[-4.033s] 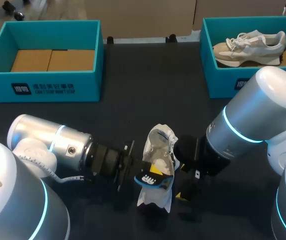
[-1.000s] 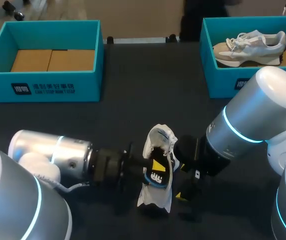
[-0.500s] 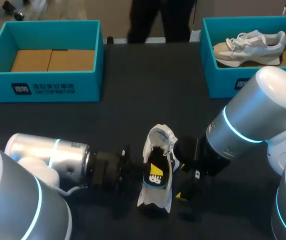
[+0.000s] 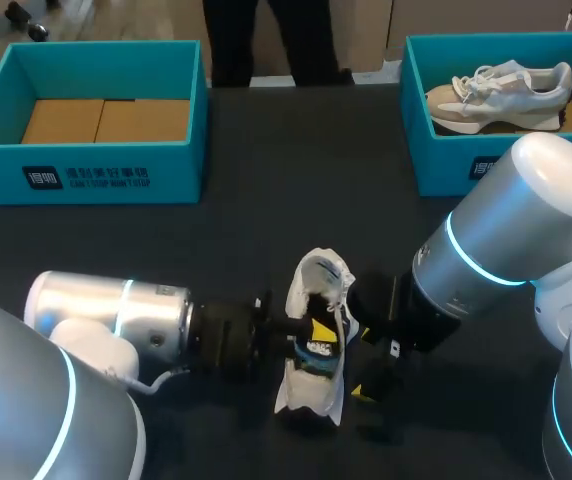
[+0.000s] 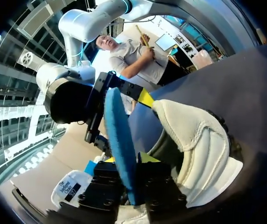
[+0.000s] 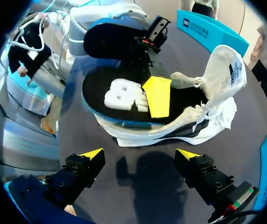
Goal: Take the shoe out of the shoebox, open the shoe tongue, remove and reinsert the insole, then place the shoe into the shoebox
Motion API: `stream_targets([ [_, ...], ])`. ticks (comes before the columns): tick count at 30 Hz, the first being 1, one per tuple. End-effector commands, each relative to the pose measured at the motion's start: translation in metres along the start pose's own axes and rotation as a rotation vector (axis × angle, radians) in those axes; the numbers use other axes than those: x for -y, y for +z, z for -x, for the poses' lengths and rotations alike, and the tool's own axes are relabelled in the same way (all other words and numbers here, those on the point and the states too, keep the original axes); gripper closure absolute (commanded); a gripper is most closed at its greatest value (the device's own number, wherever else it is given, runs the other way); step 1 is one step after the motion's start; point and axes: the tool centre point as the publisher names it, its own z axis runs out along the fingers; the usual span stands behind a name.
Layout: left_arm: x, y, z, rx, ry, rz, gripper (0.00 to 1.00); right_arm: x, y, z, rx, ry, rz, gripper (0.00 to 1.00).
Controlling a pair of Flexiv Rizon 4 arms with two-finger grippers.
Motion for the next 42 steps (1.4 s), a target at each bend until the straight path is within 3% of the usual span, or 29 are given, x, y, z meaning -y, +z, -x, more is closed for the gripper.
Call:
stream_targets([
  [1,0.011,-0.011,-0.001,0.005,-0.002,-0.017,0.65,0.001,0.001,-0.001,0.002,0.000,0.002,0.00],
  [5,0.022,-0.018,0.003,0.011,0.013,-0.025,0.74,0.001,0.001,-0.001,0.002,0.000,0.002,0.00],
  [17,0.036,-0.019,0.009,-0.005,-0.003,-0.015,0.74,0.001,0.001,-0.001,0.002,0.000,0.002,0.00],
  [18,0.034,-0.017,0.008,-0.012,0.001,-0.004,0.91,0.001,0.001,-0.001,0.002,0.000,0.002,0.00],
  [19,0.033,-0.016,0.007,-0.016,0.002,0.000,1.00,0.001,0.001,-0.001,0.002,0.000,0.002,0.00],
  [33,-0.006,0.003,-0.004,-0.055,0.082,0.097,1.00,0.001,0.001,-0.001,0.002,0.000,0.002,0.00],
  [42,0.000,-0.012,-0.001,-0.042,0.019,0.077,0.97,0.001,0.001,-0.001,0.002,0.000,0.002,0.00],
])
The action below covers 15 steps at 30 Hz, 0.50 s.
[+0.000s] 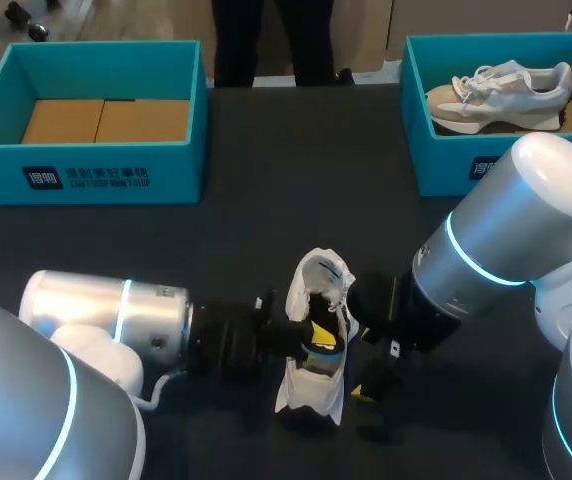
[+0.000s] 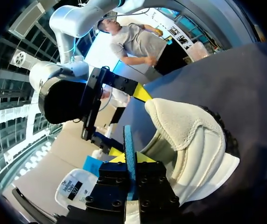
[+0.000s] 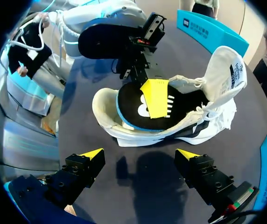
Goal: Take the shoe out of the shoebox, open the shoe tongue, remove and reinsert the insole, then place the shoe into the shoebox
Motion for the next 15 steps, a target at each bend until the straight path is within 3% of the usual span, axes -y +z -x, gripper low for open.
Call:
stream_targets([
  [1,0.005,-0.014,0.002,-0.003,-0.022,-0.012,0.79,0.001,0.001,-0.001,0.002,0.000,0.002,0.00],
  [3,0.009,-0.020,0.004,-0.004,-0.049,-0.024,0.65,0.001,0.001,-0.001,0.002,0.000,0.002,0.00],
  [11,0.024,-0.030,0.011,-0.004,-0.086,-0.060,0.62,0.001,0.001,-0.001,0.002,0.000,0.002,0.00],
  [13,0.026,-0.029,0.011,-0.013,-0.083,-0.066,0.70,0.001,0.001,-0.001,0.002,0.000,0.002,0.00],
  [14,0.027,-0.028,0.011,-0.018,-0.082,-0.070,0.79,0.001,0.001,-0.001,0.002,0.000,0.002,0.00],
  [15,0.028,-0.027,0.011,-0.026,-0.080,-0.075,1.00,0.001,0.001,-0.001,0.002,0.000,0.002,0.00],
])
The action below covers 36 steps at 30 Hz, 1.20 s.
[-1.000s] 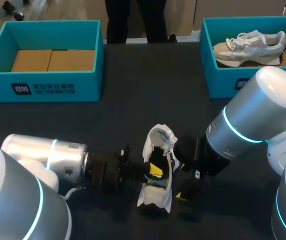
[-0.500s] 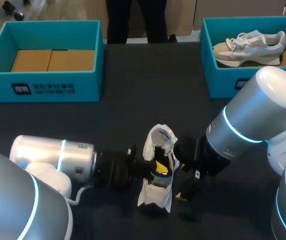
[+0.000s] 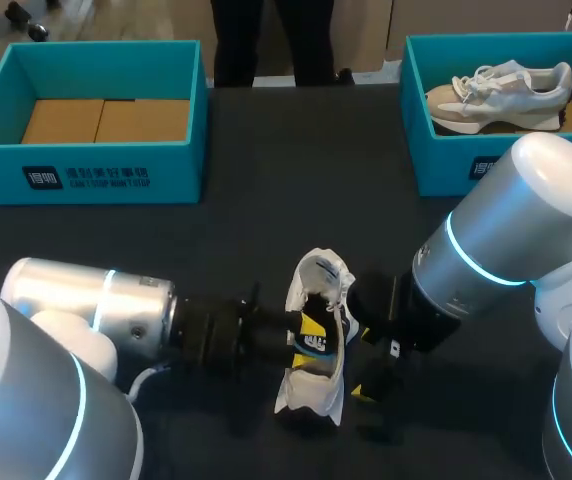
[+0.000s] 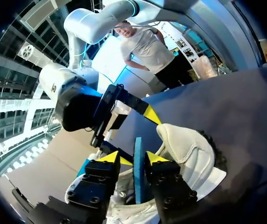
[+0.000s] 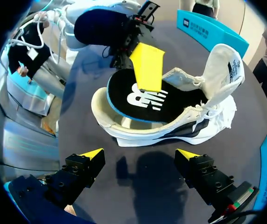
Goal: Take the shoe out of the shoebox, open the shoe tongue, remove and reinsert the insole, then place the shoe into the shoebox
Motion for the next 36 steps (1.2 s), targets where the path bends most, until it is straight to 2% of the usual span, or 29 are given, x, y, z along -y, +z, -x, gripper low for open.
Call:
stream_targets([
  [1,0.005,-0.002,-0.001,-0.025,0.000,-0.004,1.00,0.001,0.001,-0.001,0.002,0.000,0.002,0.00],
  [5,0.000,0.007,-0.006,-0.057,0.014,0.011,1.00,0.001,0.001,-0.001,0.002,0.000,0.002,0.00],
  [12,-0.024,0.020,-0.011,-0.086,0.073,0.089,1.00,0.001,0.001,-0.001,0.002,0.000,0.002,0.00],
  [15,-0.030,0.021,-0.011,-0.091,0.065,0.096,1.00,0.001,0.001,-0.001,0.002,0.000,0.002,0.00],
  [18,-0.030,0.021,-0.012,-0.093,0.058,0.096,1.00,0.001,0.001,-0.001,0.002,0.000,0.002,0.00],
  [23,-0.019,0.011,-0.012,-0.106,-0.004,0.056,1.00,0.001,0.001,-0.001,0.002,0.000,0.002,0.00],
  [25,-0.016,0.006,-0.011,-0.106,-0.007,0.053,0.78,0.001,0.001,-0.001,0.002,0.000,0.002,0.00],
  [27,-0.011,-0.002,-0.008,-0.106,-0.038,0.031,0.62,0.001,0.001,-0.001,0.002,0.000,0.002,0.00],
  [30,-0.006,-0.008,-0.007,-0.132,-0.039,0.026,0.57,0.001,0.001,-0.001,0.002,0.000,0.002,0.00],
  [36,0.004,-0.016,-0.002,-0.168,-0.038,0.018,0.57,0.001,0.001,-0.001,0.002,0.000,0.002,0.00],
])
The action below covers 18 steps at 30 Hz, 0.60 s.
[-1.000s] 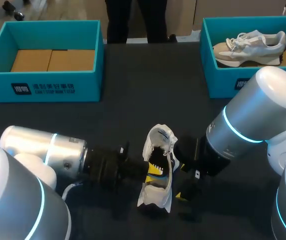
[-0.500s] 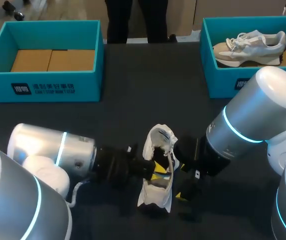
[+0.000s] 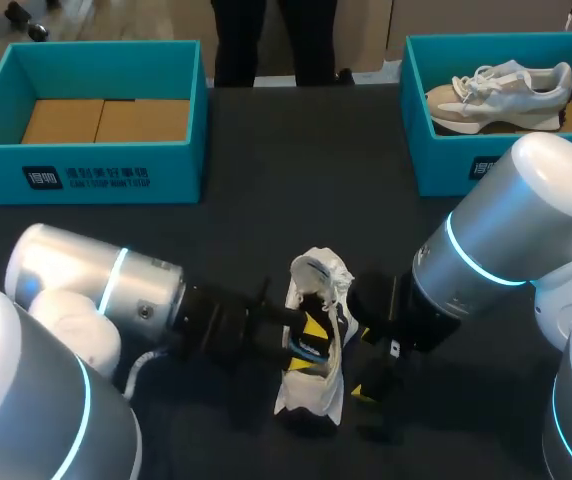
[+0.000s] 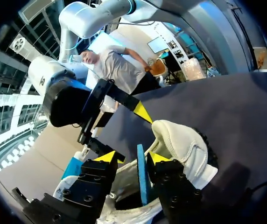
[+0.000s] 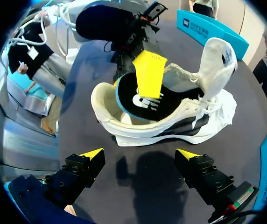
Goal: Take the shoe out of the shoebox, open the shoe tongue, remove and reinsert the insole, then place the shoe into the shoebox
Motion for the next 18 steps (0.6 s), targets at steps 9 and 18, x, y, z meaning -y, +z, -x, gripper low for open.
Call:
stream_targets([
  [9,0.015,-0.020,0.014,-0.095,-0.019,-0.002,0.58,0.001,0.001,-0.001,0.002,0.000,0.002,0.00],
  [18,0.008,-0.029,0.007,-0.244,-0.016,0.041,0.61,0.001,0.001,-0.001,0.002,0.000,0.002,0.00],
])
